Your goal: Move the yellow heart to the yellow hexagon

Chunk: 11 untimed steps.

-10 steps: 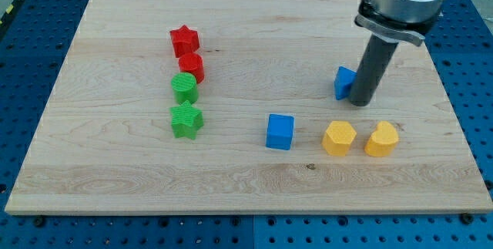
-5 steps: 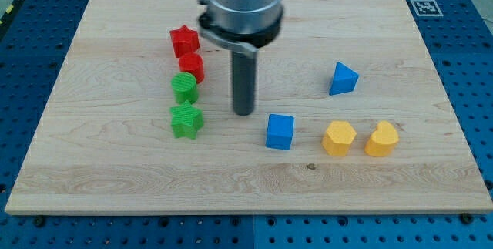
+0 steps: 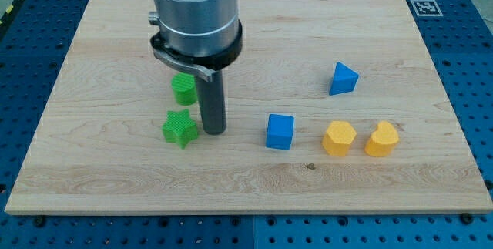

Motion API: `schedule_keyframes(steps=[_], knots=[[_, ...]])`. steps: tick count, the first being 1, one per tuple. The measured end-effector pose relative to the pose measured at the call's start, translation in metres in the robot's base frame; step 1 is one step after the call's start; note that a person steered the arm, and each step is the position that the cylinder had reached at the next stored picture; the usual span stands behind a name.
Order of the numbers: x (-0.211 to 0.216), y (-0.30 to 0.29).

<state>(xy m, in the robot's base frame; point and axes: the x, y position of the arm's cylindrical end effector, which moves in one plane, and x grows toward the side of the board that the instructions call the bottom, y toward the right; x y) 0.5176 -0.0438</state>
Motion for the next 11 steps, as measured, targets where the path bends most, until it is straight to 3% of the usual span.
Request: schedule_keyframes(steps=[2, 4, 9, 11], knots=[[0.024, 0.041], [0.023, 0.079], [0.012, 0.097], [0.008, 0.155]])
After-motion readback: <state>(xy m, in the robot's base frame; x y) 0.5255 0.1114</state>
